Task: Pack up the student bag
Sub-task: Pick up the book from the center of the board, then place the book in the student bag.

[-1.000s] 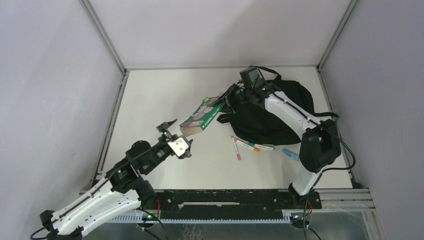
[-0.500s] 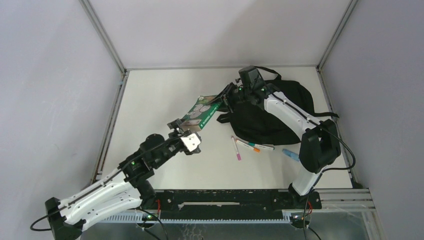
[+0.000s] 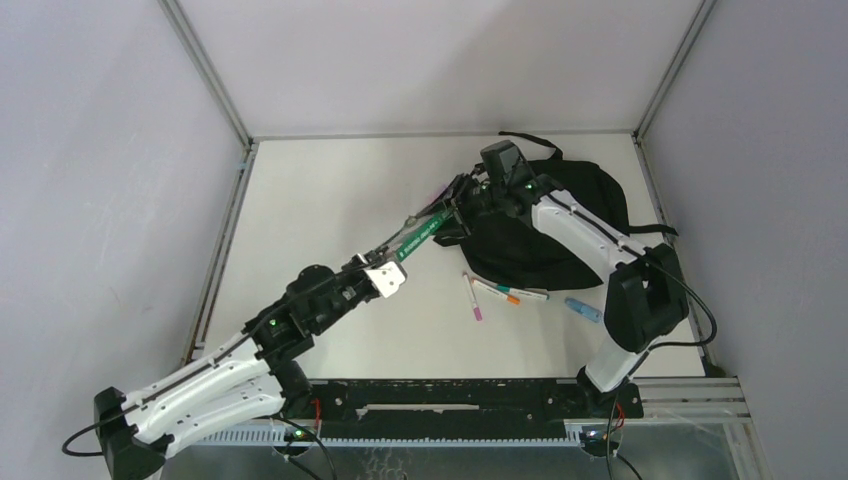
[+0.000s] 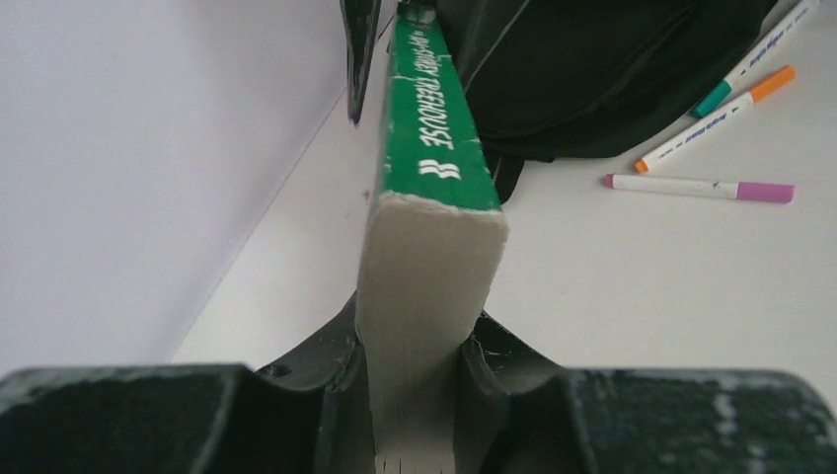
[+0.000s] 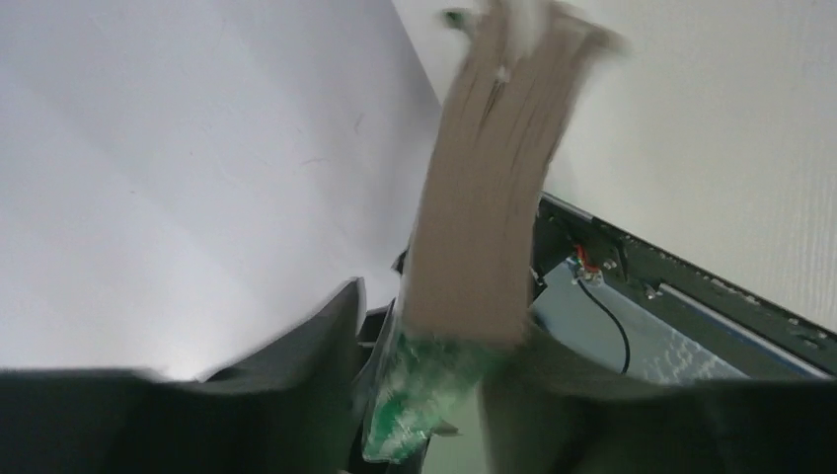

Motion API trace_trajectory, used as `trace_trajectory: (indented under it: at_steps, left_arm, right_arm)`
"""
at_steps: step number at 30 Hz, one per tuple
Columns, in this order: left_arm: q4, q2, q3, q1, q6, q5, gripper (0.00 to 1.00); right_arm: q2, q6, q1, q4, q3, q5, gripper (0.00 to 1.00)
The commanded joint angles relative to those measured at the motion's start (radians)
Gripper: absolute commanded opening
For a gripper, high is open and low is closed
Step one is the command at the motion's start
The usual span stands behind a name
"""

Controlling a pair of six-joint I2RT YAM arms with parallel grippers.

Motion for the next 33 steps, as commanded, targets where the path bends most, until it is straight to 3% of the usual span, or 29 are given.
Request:
trace_trajectory:
  at_steps: [1,2,3,4,10,14,16,20,26,33]
  left_arm:
    - [0.023,-0.053,0.07,-0.001,-0.206,-0.097,0.0]
    - [-0.019,-0.053,0.09,0.005,-0.262,-0.121,0.0]
    - [-0.066,-0.048,0.119,0.017,-0.309,-0.124,0.0]
    - [-0.116,-0.041,0.143,0.037,-0.357,-0.118,0.0]
    - [-0.323,-0.014,0.259,0.29,-0.73,0.028,0.0]
    - [-0.444,0.104,0.349,0.565,-0.996,0.361,0.0]
    - [-0.449,0.168,0.369,0.634,-1.081,0.475,0.0]
    - [-0.395,0.237,0.359,0.656,-1.189,0.574,0.0]
    - [-0.423,0.259,0.358,0.656,-1.192,0.482,0.0]
    - [-0.415,0.251,0.336,0.656,-1.188,0.487,0.0]
  right_arm:
    - [-0.137,-0.211,-0.043,0.074,0.02,0.019,0.65]
    - [-0.161,-0.29,-0.051,0.037,0.018,0.055,0.81]
    - [-0.184,-0.35,-0.06,0.018,0.018,0.101,0.88]
    - [-0.209,-0.406,-0.067,-0.025,0.015,0.155,0.9]
    - [-0.313,-0.736,-0.042,-0.157,-0.037,0.643,0.87]
    - [-0.271,-0.953,0.07,-0.156,-0.053,0.895,0.85]
    - [-0.226,-1.04,0.128,-0.139,-0.05,0.955,0.85]
    - [-0.086,-1.167,0.198,-0.132,-0.022,0.912,0.87]
    - [0.1,-1.204,0.217,-0.14,0.032,1.018,0.85]
    - [0.242,-1.186,0.204,-0.175,0.092,1.143,0.7]
